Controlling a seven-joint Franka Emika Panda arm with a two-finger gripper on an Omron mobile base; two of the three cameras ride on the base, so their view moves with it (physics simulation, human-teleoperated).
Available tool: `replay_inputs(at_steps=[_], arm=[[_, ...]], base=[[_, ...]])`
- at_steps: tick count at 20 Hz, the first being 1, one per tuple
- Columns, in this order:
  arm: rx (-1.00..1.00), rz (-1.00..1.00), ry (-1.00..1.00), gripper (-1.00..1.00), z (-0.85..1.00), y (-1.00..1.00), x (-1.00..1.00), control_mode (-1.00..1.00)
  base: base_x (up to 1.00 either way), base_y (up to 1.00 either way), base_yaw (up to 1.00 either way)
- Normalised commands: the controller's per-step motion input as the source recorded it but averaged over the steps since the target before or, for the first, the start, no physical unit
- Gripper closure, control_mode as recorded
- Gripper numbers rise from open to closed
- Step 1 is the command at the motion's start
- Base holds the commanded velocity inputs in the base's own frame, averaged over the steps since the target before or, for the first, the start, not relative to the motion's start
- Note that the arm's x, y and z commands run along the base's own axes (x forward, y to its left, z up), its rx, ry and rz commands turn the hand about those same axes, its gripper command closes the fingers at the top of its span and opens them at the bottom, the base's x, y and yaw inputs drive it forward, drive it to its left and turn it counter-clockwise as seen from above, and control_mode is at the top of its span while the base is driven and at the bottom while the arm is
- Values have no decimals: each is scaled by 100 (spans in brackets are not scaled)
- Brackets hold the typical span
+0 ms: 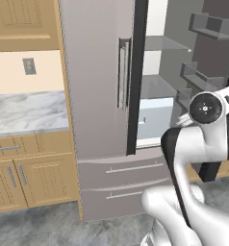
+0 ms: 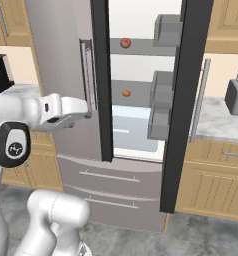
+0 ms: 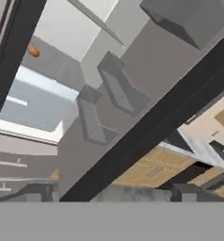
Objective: Retrieve the peach and tangerine from the fridge and place them into the bowl on the dining table.
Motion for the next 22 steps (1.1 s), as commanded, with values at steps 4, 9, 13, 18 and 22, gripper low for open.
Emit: replay_inputs(at_steps=[4, 9, 13, 18, 22], arm=[[85, 7, -1, -100, 19, 0, -5, -100], [68, 19, 8, -100, 7, 20, 6, -100], [20, 13, -4, -100, -18, 83, 7, -100], [0, 1, -2, -100, -5, 65, 17, -100], [0, 0, -5, -100, 0, 21, 23, -100]], base=[[0, 0, 0], [0, 0, 0], [0, 0, 0], [0, 0, 0], [0, 0, 0]])
